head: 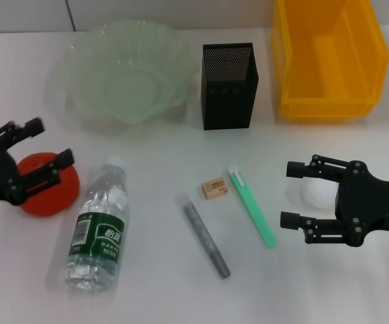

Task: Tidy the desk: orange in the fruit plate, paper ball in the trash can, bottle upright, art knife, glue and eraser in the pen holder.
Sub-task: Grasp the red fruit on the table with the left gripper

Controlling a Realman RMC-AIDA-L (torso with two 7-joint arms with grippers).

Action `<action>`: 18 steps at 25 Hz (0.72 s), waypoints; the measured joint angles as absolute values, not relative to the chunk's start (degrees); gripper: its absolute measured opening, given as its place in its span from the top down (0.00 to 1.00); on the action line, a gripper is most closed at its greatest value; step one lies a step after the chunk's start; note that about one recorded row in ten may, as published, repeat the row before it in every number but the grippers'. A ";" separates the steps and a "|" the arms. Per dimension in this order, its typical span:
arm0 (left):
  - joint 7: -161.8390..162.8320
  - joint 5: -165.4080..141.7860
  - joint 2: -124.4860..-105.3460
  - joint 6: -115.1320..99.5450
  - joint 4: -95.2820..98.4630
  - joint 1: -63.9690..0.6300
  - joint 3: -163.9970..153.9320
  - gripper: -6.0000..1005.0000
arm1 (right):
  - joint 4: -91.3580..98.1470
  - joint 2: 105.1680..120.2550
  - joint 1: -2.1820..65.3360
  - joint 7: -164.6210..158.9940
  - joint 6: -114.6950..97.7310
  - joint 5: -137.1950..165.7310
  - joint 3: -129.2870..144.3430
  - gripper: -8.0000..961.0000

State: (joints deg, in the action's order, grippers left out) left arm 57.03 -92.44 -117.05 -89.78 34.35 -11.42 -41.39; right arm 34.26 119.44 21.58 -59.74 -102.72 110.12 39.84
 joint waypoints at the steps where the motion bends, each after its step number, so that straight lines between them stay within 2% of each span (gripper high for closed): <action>1: 57.03 -92.79 -117.06 -88.14 33.86 -11.08 -41.39 0.23 | 34.25 119.44 21.56 -59.73 -102.72 110.12 39.82 0.14; 15: 57.35 -98.25 -117.92 -73.03 30.82 -12.30 -42.05 0.32 | 33.33 119.44 21.69 -59.68 -102.14 110.13 40.31 0.14; 18: 58.29 -98.64 -117.67 -72.89 30.86 -12.73 -42.14 0.38 | 33.31 119.44 21.47 -59.65 -102.11 110.13 40.21 0.14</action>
State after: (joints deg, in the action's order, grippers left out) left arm 58.29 -98.64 -117.67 -72.89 30.86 -12.73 -42.14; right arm 33.31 119.44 21.46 -59.65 -102.11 110.13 40.21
